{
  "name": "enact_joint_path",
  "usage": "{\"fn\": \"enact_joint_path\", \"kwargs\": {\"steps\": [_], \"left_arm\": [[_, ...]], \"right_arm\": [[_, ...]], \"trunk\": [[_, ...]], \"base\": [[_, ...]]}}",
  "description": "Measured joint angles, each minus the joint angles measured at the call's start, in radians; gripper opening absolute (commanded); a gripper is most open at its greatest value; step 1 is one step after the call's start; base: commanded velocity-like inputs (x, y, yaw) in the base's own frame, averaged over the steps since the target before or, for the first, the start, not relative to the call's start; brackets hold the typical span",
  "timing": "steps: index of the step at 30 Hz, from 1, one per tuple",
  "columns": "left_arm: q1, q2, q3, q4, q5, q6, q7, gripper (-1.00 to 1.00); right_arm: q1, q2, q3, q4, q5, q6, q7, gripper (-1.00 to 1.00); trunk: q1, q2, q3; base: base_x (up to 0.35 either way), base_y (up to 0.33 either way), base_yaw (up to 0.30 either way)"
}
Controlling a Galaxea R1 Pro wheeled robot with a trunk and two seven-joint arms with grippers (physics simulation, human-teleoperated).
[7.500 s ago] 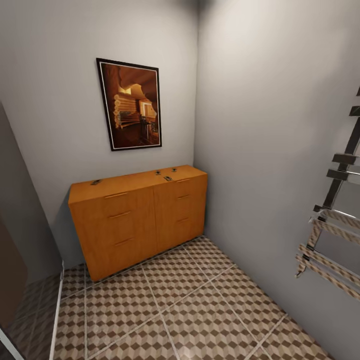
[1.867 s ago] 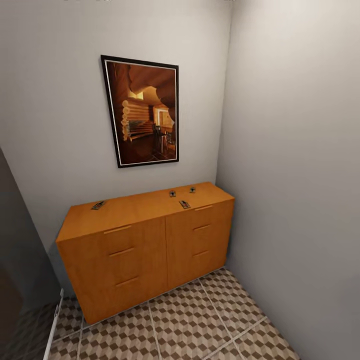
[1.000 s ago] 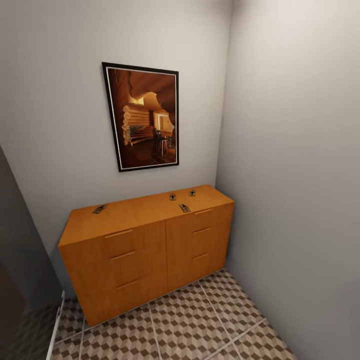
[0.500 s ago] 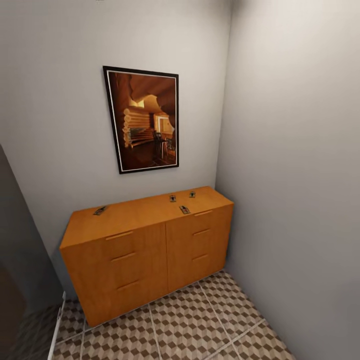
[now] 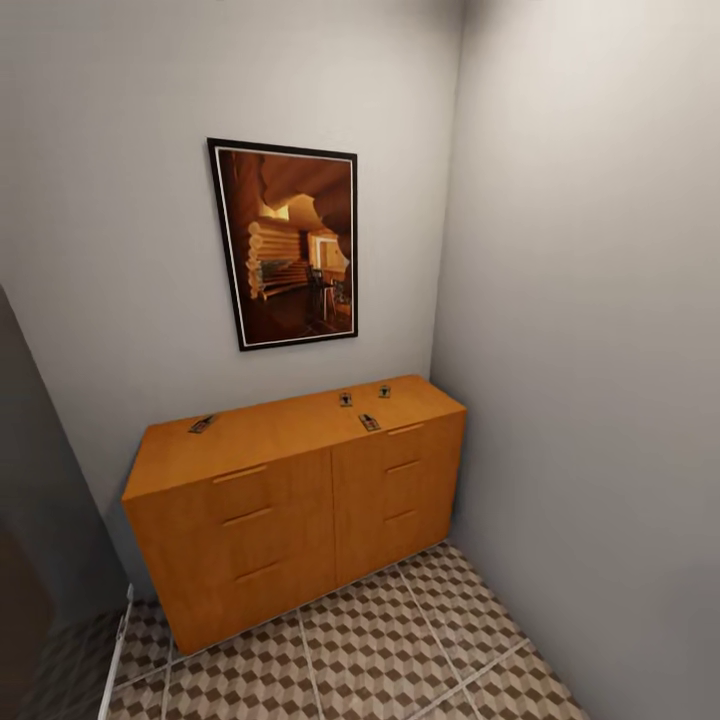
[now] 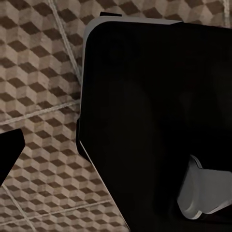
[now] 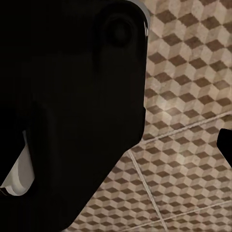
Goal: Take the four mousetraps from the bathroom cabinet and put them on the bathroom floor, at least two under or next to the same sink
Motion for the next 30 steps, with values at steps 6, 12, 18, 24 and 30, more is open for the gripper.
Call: {"fn": "enact_joint_path", "kwargs": {"steps": [6, 12, 18, 24, 30], "left_arm": [[0.0, 0.0, 0.0, 0.001, 0.0, 0.0, 0.0, 1.0], [0.0, 0.0, 0.0, 0.001, 0.0, 0.0, 0.0, 1.0], [0.0, 0.0, 0.0, 0.001, 0.0, 0.0, 0.001, 1.0], [0.0, 0.0, 0.0, 0.0, 0.0, 0.0, 0.001, 1.0], [0.0, 0.0, 0.0, 0.001, 0.0, 0.001, 0.001, 1.0]], "right_arm": [[0.0, 0.0, 0.0, 0.0, 0.0, 0.0, 0.0, 1.0], [0.0, -0.001, 0.0, 0.0, 0.0, 0.001, 0.0, 1.0], [0.0, -0.001, 0.0, 0.0, 0.0, 0.001, 0.0, 1.0], [0.0, -0.001, 0.0, 0.0, 0.0, 0.001, 0.0, 1.0], [0.0, -0.001, 0.0, 0.0, 0.0, 0.001, 0.001, 1.0]], "trunk": [[-0.023, 0.042, 0.019], [-0.046, 0.084, 0.038], [-0.069, 0.126, 0.057], [-0.092, 0.168, 0.075], [-0.115, 0.21, 0.094]], "base": [[0.0, 0.0, 0.0], [0.0, 0.0, 0.0], [0.0, 0.0, 0.0], [0.0, 0.0, 0.0], [0.0, 0.0, 0.0]]}}
